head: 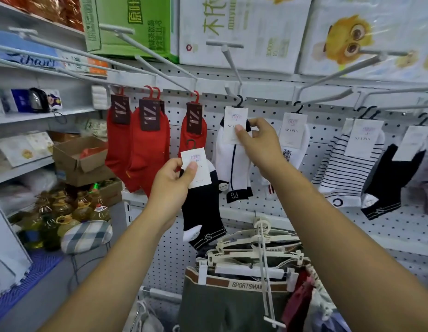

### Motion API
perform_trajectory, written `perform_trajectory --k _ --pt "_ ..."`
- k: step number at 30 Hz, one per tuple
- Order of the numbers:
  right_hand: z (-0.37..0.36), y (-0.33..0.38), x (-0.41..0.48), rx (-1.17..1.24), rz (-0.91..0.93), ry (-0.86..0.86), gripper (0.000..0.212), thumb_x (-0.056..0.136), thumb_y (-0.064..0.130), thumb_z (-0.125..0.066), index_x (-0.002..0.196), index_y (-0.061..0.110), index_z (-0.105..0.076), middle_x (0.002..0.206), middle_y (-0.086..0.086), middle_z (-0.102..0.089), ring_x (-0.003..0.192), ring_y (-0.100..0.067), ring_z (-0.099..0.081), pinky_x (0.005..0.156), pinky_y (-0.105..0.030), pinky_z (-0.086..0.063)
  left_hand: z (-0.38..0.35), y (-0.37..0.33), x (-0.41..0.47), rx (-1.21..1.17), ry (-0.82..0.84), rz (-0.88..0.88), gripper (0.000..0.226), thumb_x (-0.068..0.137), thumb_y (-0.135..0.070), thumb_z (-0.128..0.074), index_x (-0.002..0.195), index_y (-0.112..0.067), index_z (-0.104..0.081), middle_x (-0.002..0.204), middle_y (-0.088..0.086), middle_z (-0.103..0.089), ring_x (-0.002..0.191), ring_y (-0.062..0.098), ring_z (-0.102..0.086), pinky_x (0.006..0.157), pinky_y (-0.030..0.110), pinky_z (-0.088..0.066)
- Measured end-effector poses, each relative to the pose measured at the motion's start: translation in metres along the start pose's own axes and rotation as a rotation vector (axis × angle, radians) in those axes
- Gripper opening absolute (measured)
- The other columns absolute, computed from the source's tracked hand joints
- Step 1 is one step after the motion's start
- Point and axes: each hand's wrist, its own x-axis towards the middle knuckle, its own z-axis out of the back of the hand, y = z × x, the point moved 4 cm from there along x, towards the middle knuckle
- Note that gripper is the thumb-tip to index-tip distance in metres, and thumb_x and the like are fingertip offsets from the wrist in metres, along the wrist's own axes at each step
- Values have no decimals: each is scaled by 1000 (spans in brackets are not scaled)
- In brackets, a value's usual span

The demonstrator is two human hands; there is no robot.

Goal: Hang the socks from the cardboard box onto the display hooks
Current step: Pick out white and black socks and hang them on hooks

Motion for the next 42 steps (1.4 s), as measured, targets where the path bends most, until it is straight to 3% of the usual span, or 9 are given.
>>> perform_trajectory --k 8,13,16,19,24,29,32,37,42 --pt "36 -5 -53 18 -69 -106 20 98 37 -61 104 17 -61 97 13 -62 89 1 -58 77 -20 -46 -31 -11 -10 -56 86 -1 15 101 -27 -62 109 -17 -69 100 7 -78 100 25 -74 87 41 -61" --pt "66 -11 -94 130 -155 85 31 95 45 -62 96 15 -71 105 -5 -74 103 -21 -69 94 -42 -57 -80 -23 -25 -122 153 27 23 95 -35 -70 113 -20 -70 111 8 -76 108 23 -72 101 49 -54" --pt "94 -18 -112 156 -146 91 29 89 51 -68 101 26 -75 105 0 -75 102 -18 -71 96 -44 -57 -117 -27 -40 -156 237 49 8 96 -30 -70 100 -24 -73 100 3 -79 100 21 -75 92 39 -57" --pt "129 -25 -125 160 -126 37 26 89 40 -73 107 21 -75 102 -2 -77 98 -18 -73 92 -38 -59 -156 -31 -59 -162 300 72 16 101 -28 -62 100 -17 -74 101 5 -78 96 22 -75 89 40 -59" --pt "196 -38 -141 148 -72 -74 9 92 23 -71 87 15 -74 78 7 -74 74 -5 -68 67 -20 -54 -216 -39 -87 -49 349 31 19 101 -34 -60 99 -25 -76 100 0 -79 96 20 -76 87 45 -62" --pt "265 -56 -148 134 -111 -182 11 94 28 -69 93 17 -73 94 -8 -76 91 -23 -73 80 -41 -58 -264 -55 -97 26 189 -160 5 97 -33 -68 99 -30 -71 98 -8 -76 95 11 -73 84 33 -61" --pt "302 -69 -142 138 -136 -267 14 94 27 -69 99 14 -72 98 -13 -75 92 -26 -72 88 -48 -58 -289 -71 -96 104 97 -292 30 94 -33 -72 120 -27 -58 115 -18 -62 105 -5 -61 89 15 -50" --pt "342 -71 -114 126 -94 -354 17 95 25 -68 112 24 -66 100 -5 -75 93 -25 -72 85 -47 -60 -324 -97 -82 187 56 -393 57 94 -34 -72 143 -25 -44 143 -11 -51 133 4 -46 110 27 -38" --pt "357 -61 -74 63 12 -388 21 95 23 -67 115 31 -64 94 0 -70 84 -22 -70 77 -46 -61 -334 -103 -72 110 55 -388 32 96 -30 -70 124 -23 -56 123 -14 -62 117 0 -57 109 30 -44"
